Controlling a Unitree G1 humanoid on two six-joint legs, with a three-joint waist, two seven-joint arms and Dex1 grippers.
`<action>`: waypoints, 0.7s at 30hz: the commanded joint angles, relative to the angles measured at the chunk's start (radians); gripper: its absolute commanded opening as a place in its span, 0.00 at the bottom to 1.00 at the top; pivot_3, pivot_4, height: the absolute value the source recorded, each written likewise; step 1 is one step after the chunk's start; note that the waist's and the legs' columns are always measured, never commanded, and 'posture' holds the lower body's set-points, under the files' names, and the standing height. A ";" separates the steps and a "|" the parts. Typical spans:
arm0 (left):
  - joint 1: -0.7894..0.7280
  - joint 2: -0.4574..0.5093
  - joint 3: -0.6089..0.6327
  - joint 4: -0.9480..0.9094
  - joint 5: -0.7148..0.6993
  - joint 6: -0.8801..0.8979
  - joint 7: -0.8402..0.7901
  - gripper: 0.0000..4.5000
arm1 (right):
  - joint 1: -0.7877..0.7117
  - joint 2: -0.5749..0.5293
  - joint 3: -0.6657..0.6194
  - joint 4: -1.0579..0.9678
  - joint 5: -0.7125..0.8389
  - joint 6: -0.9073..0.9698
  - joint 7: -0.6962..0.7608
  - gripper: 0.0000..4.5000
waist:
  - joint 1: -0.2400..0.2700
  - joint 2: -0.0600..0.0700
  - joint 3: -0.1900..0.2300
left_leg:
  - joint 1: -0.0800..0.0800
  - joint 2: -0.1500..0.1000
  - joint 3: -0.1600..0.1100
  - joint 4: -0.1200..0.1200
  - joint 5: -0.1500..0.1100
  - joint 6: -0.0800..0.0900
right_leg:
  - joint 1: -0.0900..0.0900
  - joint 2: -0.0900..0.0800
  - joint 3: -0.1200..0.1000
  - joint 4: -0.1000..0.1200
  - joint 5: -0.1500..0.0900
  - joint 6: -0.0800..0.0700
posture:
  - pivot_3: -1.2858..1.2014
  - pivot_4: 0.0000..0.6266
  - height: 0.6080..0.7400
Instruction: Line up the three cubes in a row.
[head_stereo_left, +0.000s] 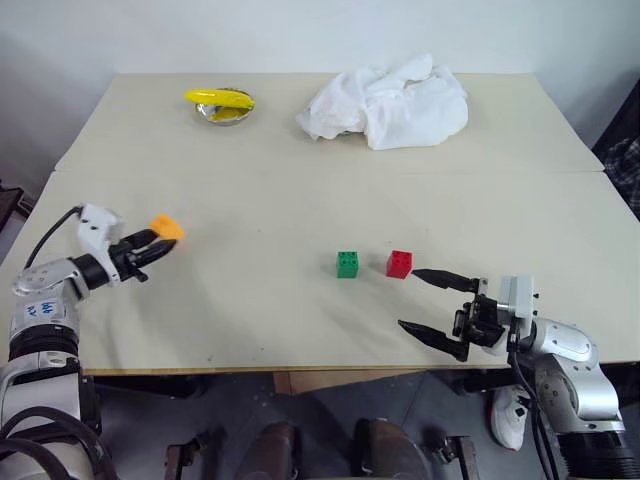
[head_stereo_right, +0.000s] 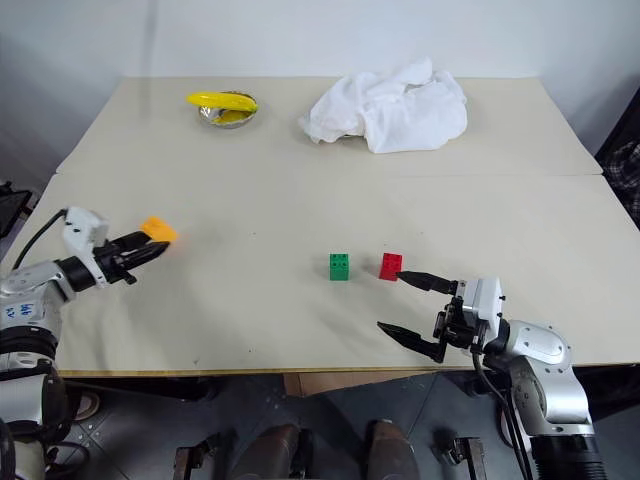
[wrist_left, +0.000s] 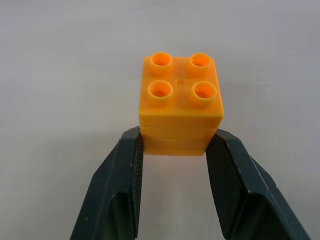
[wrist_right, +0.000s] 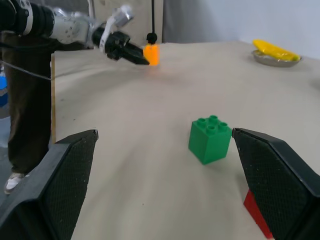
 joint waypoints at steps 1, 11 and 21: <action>-0.012 -0.029 -0.086 -0.095 0.020 -0.053 -0.151 0.33 | 0.023 -0.044 -0.064 -0.010 0.018 -0.014 0.022 1.00 | 0.004 0.000 0.000 | 0.000 0.000 0.000 0.000 0.000 0.000 | 0.000 0.000 0.000 0.000 0.000 0.000 | 0.52 0.24 1.00; -0.205 -0.220 -0.255 0.046 0.128 -0.137 -0.233 0.33 | 0.164 -0.134 -0.192 -0.075 0.061 0.016 0.049 1.00 | 0.015 -0.001 0.000 | -0.001 0.000 0.003 0.001 0.001 0.002 | 0.000 0.003 -0.001 0.000 0.000 0.001 | 0.52 0.24 1.00; -0.329 -0.328 -0.284 0.250 0.214 -0.154 -0.146 0.33 | 0.324 -0.091 -0.231 -0.222 0.072 0.026 -0.040 1.00 | 0.017 -0.002 0.001 | -0.001 0.000 0.004 0.001 0.002 0.003 | 0.000 0.003 -0.001 0.000 0.001 0.002 | 0.52 0.24 1.00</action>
